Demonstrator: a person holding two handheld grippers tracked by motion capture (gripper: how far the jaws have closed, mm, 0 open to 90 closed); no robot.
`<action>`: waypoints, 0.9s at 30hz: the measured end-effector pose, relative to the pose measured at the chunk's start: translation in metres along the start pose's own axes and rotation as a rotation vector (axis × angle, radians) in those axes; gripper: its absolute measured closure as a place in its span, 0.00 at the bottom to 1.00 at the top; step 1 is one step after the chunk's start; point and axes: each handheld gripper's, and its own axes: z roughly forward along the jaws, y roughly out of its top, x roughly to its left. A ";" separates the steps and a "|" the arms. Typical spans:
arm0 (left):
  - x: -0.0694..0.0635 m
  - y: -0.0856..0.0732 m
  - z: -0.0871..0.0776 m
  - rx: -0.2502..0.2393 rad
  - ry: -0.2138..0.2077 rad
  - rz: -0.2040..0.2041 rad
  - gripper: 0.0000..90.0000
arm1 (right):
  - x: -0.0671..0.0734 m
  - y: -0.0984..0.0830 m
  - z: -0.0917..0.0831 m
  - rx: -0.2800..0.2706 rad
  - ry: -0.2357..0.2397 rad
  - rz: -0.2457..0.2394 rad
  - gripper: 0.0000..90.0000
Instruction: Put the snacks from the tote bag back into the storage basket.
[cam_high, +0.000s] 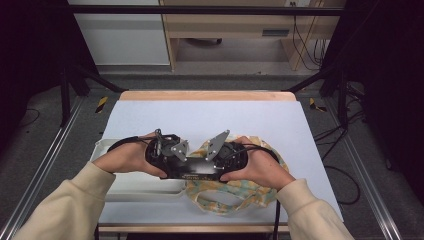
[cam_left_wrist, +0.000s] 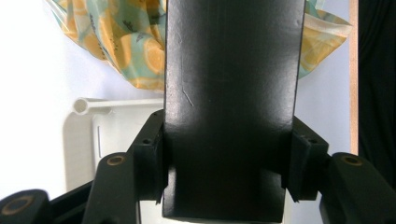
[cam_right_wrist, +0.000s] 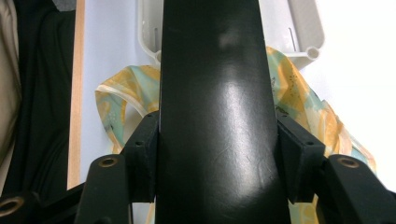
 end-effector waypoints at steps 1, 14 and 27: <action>0.000 0.000 -0.001 -0.006 -0.004 -0.007 0.48 | 0.000 0.000 0.000 0.000 -0.002 0.002 0.45; 0.004 -0.019 -0.014 -0.034 0.023 -0.043 0.48 | 0.005 -0.017 -0.031 -0.129 -0.143 0.171 0.17; 0.007 -0.049 -0.034 -0.068 0.073 -0.104 0.48 | 0.021 -0.067 -0.051 -0.260 -0.341 0.474 0.14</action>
